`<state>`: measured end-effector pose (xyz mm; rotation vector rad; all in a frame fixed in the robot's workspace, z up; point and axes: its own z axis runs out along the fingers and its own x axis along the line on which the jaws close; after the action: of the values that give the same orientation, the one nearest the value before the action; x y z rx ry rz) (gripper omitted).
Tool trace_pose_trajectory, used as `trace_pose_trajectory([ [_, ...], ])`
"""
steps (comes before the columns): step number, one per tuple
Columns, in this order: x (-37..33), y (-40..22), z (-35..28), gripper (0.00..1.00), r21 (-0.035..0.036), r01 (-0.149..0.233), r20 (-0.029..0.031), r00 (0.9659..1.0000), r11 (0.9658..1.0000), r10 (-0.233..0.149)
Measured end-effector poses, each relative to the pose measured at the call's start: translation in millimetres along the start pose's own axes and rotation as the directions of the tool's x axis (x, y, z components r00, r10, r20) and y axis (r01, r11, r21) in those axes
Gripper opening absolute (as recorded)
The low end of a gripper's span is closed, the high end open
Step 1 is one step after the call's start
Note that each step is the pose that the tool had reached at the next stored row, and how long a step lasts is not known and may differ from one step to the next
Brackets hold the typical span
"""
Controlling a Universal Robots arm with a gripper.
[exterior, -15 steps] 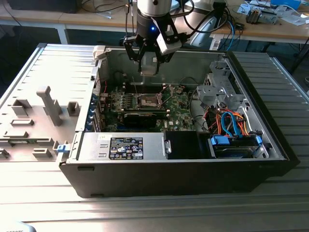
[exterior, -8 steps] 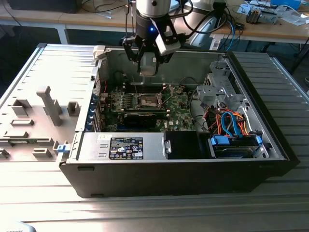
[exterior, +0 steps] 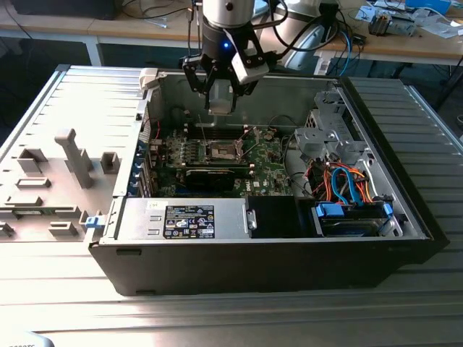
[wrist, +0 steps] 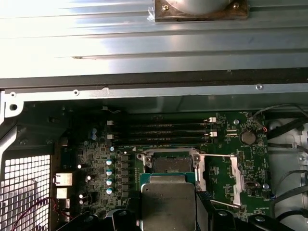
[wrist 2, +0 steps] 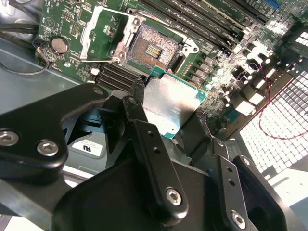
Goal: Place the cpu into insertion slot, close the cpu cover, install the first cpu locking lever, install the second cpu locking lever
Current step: 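Place the cpu into insertion slot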
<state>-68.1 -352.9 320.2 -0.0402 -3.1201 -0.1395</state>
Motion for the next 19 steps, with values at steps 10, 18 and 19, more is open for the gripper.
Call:
trace_pose_trajectory([
  [10, 1.7, -0.8, 8.6, 0.55, 0.0077, 0.0, 0.0001, 1.0, 1.0, 0.0],
  [18, -2.1, -1.0, 11.5, 0.55, 0.0388, 0.003, 0.0008, 1.0, 0.9992, -0.003],
  [19, -3.1, -1.0, 11.8, 0.55, 0.039, 0.005, 0.0005, 1.0, 0.9992, -0.005],
])
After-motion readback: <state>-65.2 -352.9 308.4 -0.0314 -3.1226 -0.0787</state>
